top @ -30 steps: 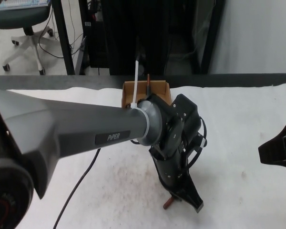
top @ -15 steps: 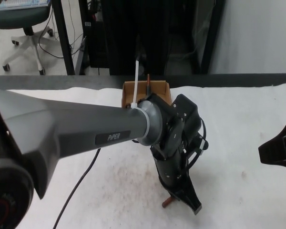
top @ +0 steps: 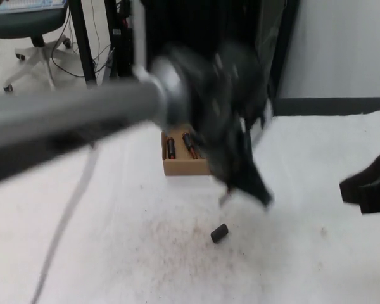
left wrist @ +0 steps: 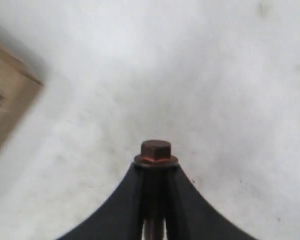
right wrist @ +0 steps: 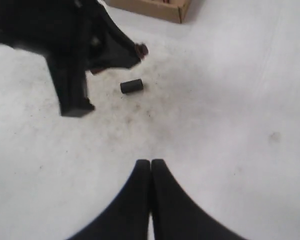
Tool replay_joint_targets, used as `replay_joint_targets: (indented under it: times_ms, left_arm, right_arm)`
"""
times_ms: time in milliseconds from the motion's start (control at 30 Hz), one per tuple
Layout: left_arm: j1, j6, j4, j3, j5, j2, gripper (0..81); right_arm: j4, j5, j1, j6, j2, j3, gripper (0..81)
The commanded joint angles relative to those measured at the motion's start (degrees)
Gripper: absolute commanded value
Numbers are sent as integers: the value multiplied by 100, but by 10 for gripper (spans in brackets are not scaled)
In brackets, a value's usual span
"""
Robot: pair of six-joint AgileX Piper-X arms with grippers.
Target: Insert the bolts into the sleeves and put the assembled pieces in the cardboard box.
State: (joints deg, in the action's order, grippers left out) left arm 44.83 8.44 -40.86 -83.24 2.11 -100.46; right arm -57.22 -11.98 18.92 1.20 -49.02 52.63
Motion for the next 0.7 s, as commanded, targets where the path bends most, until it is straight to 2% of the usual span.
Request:
replay_joint_targets:
  times_ms: [0,67,167,233,367,467,600,667]
  left_arm:
    - [-290,36,76,14,-158,788,2]
    - [-574,6,86,139,-158,1295,2]
    - [-1065,-131,97,535,-158,2013,2]
    - [-1368,-288,168,883,-11,2495,2]
    - [-1911,-464,534,1830,517,3616,2]
    - [-2119,-464,754,2413,753,4343,2]
    - [-2142,-464,768,2950,826,5148,2]
    - [-2142,-464,768,3136,826,5430,2]
  right_arm:
    - [602,-97,-15,-120,-39,14,3]
    - [1027,-398,-15,-190,-204,14,3]
    - [1334,-1136,9,-885,-708,14,3]
    - [1344,-1180,116,-1586,-1169,29,3]
    - [1466,-1094,324,-2450,-2157,71,19]
    - [1463,-1174,504,-2725,-2955,267,151]
    - [1463,-1035,825,-3268,-3895,720,426]
    - [1463,-428,1054,-3580,-4224,1055,446]
